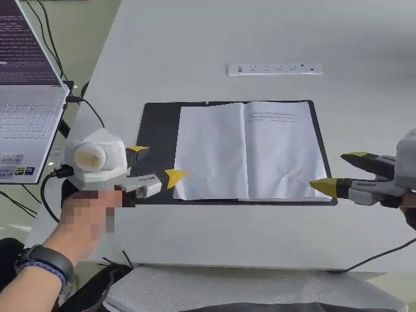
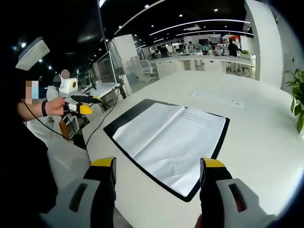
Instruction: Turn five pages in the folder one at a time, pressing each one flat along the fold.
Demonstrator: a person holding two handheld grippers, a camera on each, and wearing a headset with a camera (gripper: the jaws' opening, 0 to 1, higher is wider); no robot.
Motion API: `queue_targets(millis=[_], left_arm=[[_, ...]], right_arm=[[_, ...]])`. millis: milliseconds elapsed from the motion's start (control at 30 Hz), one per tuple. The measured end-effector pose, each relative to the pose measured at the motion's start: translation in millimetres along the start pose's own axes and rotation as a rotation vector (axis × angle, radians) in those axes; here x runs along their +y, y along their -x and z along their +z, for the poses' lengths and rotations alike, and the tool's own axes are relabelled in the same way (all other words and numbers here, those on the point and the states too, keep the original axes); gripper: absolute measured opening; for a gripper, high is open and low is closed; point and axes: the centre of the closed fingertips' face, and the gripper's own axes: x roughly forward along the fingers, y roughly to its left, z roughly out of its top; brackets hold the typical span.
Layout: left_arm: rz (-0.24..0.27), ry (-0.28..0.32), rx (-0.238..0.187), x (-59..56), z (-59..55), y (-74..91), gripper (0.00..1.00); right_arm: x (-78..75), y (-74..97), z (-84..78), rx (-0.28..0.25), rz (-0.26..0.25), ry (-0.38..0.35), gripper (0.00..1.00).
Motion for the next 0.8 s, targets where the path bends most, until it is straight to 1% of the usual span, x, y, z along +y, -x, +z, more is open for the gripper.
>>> queue_targets(millis=[167,267,467,800], left_arm=[[-0.002,-0.006,0.001,-4.4,-2.7,10.6,0.64],[0.000,-0.005,0.006,-7.3,-7.5,16.1,0.66],[0.006,0.017,0.006,-8.4,-14.8,20.3,0.68],[-0.001,0.021,0.002,-9.7,-14.9,20.7,0.69]], right_arm=[[-2.3,12.8,-1.2,-0.020,-0.036,-0.008,0.76],[-1.4,19.0,-2.8,-0.032,-0.054,-0.010,0.77],[1.1,22.0,-8.5,-0.029,-0.070,-0.010,0.79],[4.8,19.8,-5.9,-0.035,-0.067,-0.011,0.79]])
